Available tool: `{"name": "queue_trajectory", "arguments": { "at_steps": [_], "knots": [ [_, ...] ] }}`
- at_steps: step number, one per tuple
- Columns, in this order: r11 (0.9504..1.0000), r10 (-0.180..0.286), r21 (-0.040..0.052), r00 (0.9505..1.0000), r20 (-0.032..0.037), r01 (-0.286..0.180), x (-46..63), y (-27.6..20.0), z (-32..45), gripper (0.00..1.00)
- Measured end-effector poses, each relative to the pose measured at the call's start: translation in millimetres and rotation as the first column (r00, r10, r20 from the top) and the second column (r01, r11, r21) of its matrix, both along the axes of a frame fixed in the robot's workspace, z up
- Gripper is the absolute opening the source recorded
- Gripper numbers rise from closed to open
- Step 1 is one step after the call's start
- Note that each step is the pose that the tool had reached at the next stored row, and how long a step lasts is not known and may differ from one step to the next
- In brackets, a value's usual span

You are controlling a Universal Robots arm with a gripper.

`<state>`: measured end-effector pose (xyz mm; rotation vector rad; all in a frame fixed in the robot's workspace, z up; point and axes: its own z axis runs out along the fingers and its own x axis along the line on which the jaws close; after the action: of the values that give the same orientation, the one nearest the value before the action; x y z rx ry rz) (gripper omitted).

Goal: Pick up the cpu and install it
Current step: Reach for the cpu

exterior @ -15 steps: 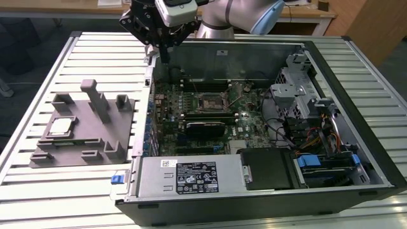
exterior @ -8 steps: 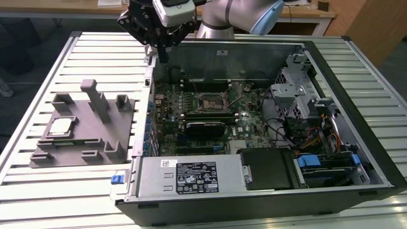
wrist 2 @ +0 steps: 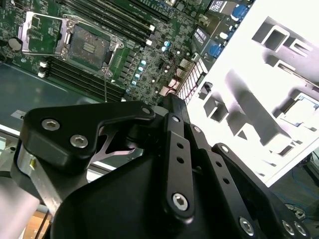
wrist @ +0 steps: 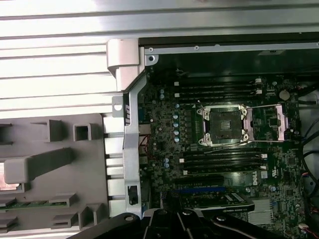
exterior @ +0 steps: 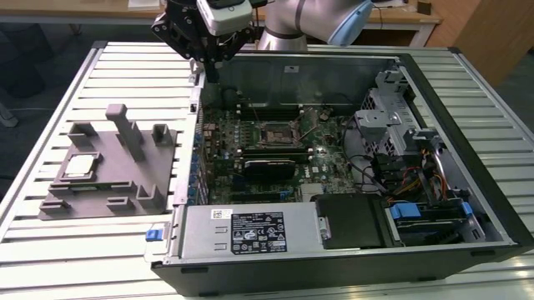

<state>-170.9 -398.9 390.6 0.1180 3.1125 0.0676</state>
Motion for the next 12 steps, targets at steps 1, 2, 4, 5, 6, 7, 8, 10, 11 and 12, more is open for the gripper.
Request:
{"name": "queue_trajectory", "arguments": {
  "at_steps": [1,2,4,5,6,7,8,10,11,12],
  "knots": [
    [1.0,0.0,0.0,1.0,0.0,0.0,-0.4,0.0,0.0,0.11],
    [1.0,0.0,0.0,1.0,0.0,0.0,-0.9,0.0,-0.1,0.11],
    [1.0,0.0,0.0,1.0,0.0,0.0,-1.8,0.0,-0.1,0.11],
    [1.0,0.0,0.0,1.0,0.0,0.0,-2.3,0.0,-0.1,0.11],
    [1.0,0.0,0.0,1.0,0.0,0.0,-2.7,0.0,-0.1,0.11],
    [1.0,0.0,0.0,1.0,0.0,0.0,-3.2,0.0,-0.2,0.11],
    [1.0,0.0,0.0,1.0,0.0,0.0,-3.6,0.0,-0.2,0.11],
    [1.0,0.0,0.0,1.0,0.0,0.0,-4.4,0.0,-0.2,0.11],
    [1.0,0.0,0.0,1.0,0.0,0.0,-4.8,0.0,-0.2,0.11],
    [1.0,0.0,0.0,1.0,0.0,0.0,-5.3,0.0,-0.3,0.11]
  ]
}}
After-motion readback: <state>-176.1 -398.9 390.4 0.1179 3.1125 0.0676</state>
